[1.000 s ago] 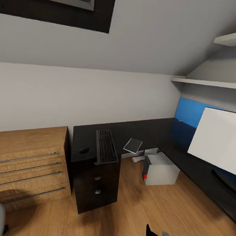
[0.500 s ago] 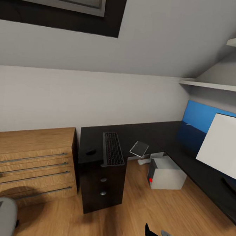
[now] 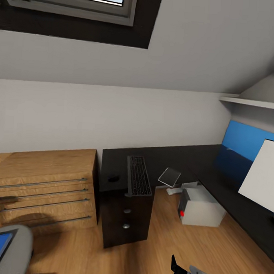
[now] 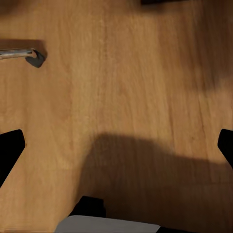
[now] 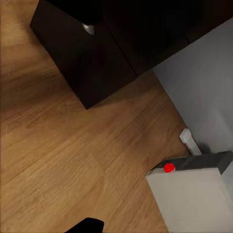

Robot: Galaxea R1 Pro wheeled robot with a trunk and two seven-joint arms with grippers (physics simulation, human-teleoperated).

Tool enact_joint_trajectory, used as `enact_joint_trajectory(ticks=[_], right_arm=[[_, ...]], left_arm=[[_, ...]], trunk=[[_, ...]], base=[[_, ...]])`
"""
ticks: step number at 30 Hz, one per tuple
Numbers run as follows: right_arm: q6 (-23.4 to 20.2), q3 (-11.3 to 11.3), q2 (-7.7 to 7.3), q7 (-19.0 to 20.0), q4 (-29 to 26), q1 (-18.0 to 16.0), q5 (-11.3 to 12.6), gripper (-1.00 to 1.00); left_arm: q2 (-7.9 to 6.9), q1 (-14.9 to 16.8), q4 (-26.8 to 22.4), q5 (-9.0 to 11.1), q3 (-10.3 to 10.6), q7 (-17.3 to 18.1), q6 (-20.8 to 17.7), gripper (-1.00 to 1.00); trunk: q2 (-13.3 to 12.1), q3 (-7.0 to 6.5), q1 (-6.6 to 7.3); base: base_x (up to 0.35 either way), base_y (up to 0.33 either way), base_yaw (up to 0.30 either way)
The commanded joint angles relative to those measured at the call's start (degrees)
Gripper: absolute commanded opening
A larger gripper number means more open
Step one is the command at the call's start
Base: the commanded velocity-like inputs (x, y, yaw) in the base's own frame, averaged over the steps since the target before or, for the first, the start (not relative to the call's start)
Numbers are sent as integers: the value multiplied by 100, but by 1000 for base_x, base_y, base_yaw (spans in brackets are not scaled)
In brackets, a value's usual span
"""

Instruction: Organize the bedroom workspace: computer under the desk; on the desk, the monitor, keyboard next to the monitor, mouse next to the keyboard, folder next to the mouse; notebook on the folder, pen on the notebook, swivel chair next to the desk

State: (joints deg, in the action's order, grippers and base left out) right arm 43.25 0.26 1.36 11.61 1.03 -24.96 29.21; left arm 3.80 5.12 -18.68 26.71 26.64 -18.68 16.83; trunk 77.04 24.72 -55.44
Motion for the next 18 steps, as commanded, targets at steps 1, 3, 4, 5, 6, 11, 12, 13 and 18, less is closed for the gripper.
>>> enact_joint_trajectory(ticks=[1, 3, 4, 5, 6, 11, 12, 13, 18], right_arm=[[25, 6, -1, 52, 11, -4, 59, 100], [34, 8, -2, 52, 11, -2, 59, 100], [36, 6, -3, 52, 11, -2, 59, 100], [37, 5, -3, 52, 11, -2, 59, 100], [39, 4, -3, 52, 11, -1, 59, 100], [42, 6, -8, 52, 5, 0, 57, 100], [43, 6, -7, 52, 4, 0, 55, 100], [43, 7, -6, 52, 4, 0, 54, 100], [43, 9, -5, 52, 3, 0, 46, 100]], left_arm=[[-2, 6, 4, 39, 49, -35, 24, 100], [-2, 7, 4, 36, 52, -35, 27, 100], [-2, 7, 4, 33, 52, -36, 30, 100], [-2, 7, 4, 28, 52, -36, 32, 100], [-2, 7, 4, 25, 52, -37, 33, 100], [-6, 7, 4, 16, 53, -35, 38, 100], [-7, 7, 4, 16, 55, -32, 38, 100], [-8, 7, 4, 17, 54, -32, 38, 100], [-12, 7, 4, 23, 44, -29, 32, 100]], trunk=[[-38, -13, 23], [-118, -48, 67], [-158, -66, 89], [-198, -84, 111], [-238, -102, 133], [-439, -192, 242], [-479, -210, 264], [-519, -228, 286], [-720, -318, 396]], base=[[0, 0, 284], [0, 0, 286], [0, 0, 286], [0, 0, 287], [0, 0, 287], [0, 0, 287], [0, 0, 288], [0, 0, 288], [0, 0, 288]])
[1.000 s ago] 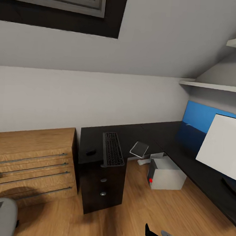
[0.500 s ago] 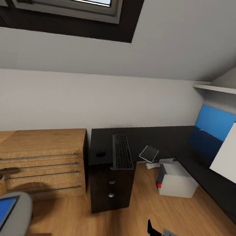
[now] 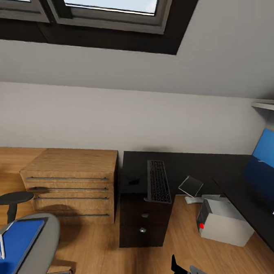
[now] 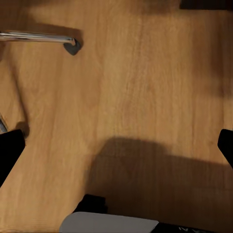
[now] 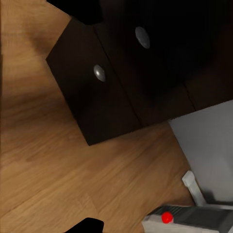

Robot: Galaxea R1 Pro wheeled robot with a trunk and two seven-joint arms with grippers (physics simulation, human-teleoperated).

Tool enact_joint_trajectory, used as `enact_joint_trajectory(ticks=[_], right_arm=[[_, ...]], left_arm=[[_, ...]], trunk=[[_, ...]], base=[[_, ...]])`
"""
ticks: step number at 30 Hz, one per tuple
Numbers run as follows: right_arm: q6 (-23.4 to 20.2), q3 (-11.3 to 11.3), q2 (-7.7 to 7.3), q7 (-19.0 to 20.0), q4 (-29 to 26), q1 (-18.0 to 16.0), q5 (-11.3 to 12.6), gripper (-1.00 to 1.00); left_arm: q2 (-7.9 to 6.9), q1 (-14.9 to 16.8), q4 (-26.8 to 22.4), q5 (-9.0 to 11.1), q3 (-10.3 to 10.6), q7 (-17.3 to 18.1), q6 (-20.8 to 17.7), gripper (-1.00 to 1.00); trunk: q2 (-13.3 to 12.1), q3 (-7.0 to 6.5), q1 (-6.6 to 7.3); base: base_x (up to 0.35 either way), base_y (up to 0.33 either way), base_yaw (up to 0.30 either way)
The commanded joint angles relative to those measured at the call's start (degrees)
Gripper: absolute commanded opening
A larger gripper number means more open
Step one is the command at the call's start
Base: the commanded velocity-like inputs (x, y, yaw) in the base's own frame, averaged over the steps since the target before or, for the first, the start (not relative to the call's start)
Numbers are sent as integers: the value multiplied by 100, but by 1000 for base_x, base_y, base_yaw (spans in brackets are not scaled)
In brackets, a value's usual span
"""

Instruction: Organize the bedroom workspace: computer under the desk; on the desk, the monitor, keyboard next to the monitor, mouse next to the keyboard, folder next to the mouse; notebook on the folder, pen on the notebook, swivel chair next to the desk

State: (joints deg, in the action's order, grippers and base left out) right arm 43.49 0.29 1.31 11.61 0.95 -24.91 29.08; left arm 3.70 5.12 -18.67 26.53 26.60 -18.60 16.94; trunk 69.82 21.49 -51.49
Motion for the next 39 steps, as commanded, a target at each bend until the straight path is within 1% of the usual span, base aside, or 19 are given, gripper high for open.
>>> enact_joint_trajectory(ticks=[1, 10, 17, 23, 34, 39], right_arm=[[19, 5, 0, 52, 10, -5, 58, 100], [17, 6, 0, 52, 18, -5, 54, 100], [11, 6, -4, 52, 19, -5, 54, 100], [10, 6, -7, 52, 19, -4, 54, 100], [9, -1, -17, 52, 19, 3, 69, 100], [10, -2, -24, 52, 19, 3, 71, 100]], left_arm=[[-4, 6, 4, 41, 45, -37, 22, 100], [-4, 6, 4, 53, 45, -40, -9, 100], [-6, 6, 8, 61, 54, -46, -33, 100], [-8, 6, 12, 62, 55, -47, -39, 100], [-2, 6, 13, 62, 67, -47, -34, 100], [-7, 6, 13, 63, 44, -47, -16, 100]], trunk=[[-38, -12, 23], [-399, -174, 220], [-680, -299, 374], [-920, -407, 506], [-1362, -605, 748], [-1562, -694, 857]], base=[[0, 0, 288], [0, -4, 288], [0, -205, 256], [0, -293, 80], [0, -306, 14], [0, -165, 2]])
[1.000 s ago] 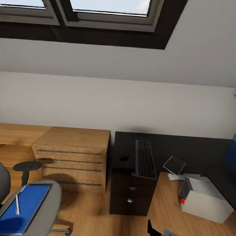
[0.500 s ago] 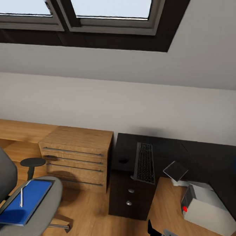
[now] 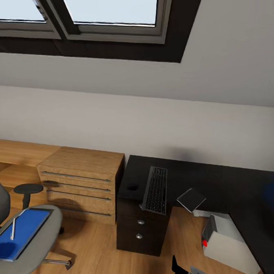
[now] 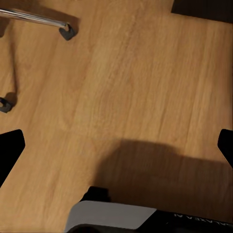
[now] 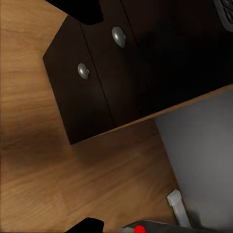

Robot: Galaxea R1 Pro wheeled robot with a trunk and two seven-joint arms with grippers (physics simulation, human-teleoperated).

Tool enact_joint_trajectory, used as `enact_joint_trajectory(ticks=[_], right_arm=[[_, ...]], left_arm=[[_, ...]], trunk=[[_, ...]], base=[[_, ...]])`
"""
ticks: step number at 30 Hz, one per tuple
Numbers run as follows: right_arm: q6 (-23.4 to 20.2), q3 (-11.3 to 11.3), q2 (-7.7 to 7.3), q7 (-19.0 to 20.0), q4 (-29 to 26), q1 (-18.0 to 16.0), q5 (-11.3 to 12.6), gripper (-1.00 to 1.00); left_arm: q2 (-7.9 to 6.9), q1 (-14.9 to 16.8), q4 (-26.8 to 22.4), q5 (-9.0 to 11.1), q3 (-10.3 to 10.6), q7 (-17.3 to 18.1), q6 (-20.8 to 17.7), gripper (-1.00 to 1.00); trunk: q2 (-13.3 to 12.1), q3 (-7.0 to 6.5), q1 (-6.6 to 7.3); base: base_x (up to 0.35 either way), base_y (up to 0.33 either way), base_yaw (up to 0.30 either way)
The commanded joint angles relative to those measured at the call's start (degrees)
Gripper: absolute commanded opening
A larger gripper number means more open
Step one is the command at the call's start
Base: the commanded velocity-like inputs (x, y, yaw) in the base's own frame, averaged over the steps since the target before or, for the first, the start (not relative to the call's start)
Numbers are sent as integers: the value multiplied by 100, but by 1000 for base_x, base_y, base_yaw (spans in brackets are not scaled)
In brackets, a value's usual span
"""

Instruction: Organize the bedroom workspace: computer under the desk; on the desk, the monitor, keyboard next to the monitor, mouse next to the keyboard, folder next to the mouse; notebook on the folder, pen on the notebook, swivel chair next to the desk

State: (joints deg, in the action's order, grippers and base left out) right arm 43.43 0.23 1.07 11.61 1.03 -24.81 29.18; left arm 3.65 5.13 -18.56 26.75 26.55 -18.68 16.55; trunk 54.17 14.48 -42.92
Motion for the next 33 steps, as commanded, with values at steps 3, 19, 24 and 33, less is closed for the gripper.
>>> enact_joint_trajectory(ticks=[3, 19, 24, 33], right_arm=[[14, 5, -1, 52, 11, -6, 61, 100], [8, 5, -2, 52, 11, -6, 61, 100], [8, 4, -1, 52, 11, -6, 61, 100], [8, 11, 5, 52, 11, -6, 61, 100]], left_arm=[[-4, 5, 2, 41, 35, -39, 26, 100], [-13, 5, 0, 56, 25, -28, 24, 100], [-14, 5, 1, 58, 25, -26, 23, 100], [-21, 5, 2, 55, 25, -29, 44, 100]], trunk=[[-117, -47, 66], [-759, -334, 417], [-959, -424, 527], [-1320, -586, 725]], base=[[0, -62, 1], [-126, -6, 0], [-315, 0, 0], [-337, 0, 0]])
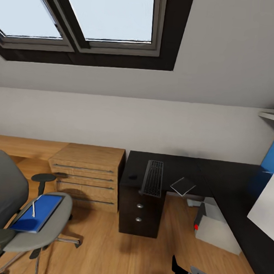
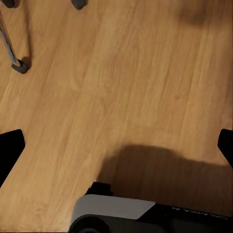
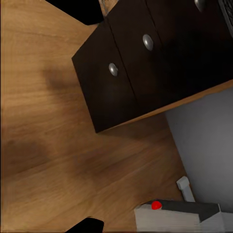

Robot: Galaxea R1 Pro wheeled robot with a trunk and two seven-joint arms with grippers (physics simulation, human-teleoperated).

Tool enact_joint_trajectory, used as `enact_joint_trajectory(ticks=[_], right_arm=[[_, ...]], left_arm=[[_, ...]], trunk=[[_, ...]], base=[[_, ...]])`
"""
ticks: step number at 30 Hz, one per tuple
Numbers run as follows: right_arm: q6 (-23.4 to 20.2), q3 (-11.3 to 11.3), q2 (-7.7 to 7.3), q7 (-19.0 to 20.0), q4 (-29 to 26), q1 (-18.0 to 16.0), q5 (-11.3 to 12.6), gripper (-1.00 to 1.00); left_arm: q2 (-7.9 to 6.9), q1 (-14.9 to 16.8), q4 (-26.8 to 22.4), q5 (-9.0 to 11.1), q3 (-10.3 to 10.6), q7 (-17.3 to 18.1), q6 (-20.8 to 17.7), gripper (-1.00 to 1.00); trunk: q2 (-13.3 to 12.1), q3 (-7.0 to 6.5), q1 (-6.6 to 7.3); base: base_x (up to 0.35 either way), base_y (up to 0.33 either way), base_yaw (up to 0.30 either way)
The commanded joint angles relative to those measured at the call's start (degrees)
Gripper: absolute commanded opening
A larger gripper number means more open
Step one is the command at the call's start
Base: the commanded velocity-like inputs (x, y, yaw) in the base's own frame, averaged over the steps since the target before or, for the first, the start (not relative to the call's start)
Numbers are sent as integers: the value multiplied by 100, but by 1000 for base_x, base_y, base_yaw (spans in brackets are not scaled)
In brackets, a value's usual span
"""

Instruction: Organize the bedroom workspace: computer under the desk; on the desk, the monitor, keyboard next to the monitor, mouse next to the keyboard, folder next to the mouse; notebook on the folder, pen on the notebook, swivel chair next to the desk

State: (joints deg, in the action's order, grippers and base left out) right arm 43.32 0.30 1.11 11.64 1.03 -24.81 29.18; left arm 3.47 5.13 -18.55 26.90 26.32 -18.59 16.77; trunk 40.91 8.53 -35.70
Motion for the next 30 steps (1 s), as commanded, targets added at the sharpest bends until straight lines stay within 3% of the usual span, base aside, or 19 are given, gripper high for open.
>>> enact_joint_trajectory(ticks=[1, 20, 27, 30], right_arm=[[18, 5, 2, 49, 11, -7, 61, 100], [44, 5, 10, -21, 11, 57, 59, 100], [44, 5, 4, -27, 11, 70, 61, 100], [45, 5, 4, -28, 11, 72, 61, 100]], left_arm=[[-3, 5, 0, 39, 49, -37, 27, 100], [-4, 5, -8, 25, 50, -39, 54, 100], [-4, 5, -9, 23, 51, -39, 54, 100], [-4, 5, -9, 25, 50, -39, 54, 100]], trunk=[[-34, -9, 25], [-796, -352, 442], [-1077, -507, 596], [-1077, -521, 596]], base=[[-343, 0, 0], [-345, 0, -1], [-345, -27, -110], [-236, -35, -124]])
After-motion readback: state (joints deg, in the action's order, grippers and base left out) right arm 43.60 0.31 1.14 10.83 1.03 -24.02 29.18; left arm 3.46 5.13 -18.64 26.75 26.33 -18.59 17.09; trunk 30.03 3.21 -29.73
